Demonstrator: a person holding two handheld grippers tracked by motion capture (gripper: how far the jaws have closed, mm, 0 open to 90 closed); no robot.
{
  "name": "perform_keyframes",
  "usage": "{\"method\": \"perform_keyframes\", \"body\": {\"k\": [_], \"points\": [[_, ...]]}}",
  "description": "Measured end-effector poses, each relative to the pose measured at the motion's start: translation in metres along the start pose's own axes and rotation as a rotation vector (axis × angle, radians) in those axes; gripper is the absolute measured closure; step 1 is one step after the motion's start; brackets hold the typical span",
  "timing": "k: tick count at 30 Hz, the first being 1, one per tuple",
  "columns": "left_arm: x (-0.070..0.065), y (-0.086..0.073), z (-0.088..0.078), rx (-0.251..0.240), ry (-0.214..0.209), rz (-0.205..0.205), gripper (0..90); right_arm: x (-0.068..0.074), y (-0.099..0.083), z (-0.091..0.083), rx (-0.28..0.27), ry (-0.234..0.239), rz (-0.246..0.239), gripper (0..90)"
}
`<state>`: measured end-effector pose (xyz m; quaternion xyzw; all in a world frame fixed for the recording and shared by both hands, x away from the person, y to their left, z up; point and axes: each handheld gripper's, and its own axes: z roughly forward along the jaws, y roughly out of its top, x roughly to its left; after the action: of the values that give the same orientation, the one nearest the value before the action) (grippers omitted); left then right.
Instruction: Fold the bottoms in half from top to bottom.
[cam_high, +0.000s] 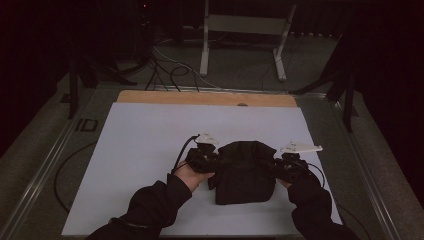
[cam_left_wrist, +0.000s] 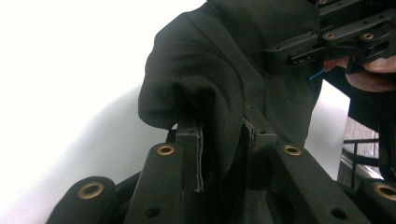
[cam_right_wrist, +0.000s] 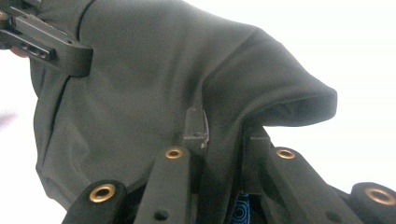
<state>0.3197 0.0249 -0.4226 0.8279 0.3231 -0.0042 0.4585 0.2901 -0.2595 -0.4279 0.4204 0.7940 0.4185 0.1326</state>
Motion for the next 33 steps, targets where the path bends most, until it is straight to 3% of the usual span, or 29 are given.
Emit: {"method": "perform_keyframes", "body": {"k": [18,33], "points": [[0.022,0.001,-0.027,-0.010,0.036,-0.011,73.3,0.012,0.025,0.022,-0.024,0.028,-0.018,77.6],[0.044,-0.006,-0.059,-0.030,0.079,-0.039,73.3,0.032,0.052,0.046,-0.038,0.064,-0.060,77.5]]}}
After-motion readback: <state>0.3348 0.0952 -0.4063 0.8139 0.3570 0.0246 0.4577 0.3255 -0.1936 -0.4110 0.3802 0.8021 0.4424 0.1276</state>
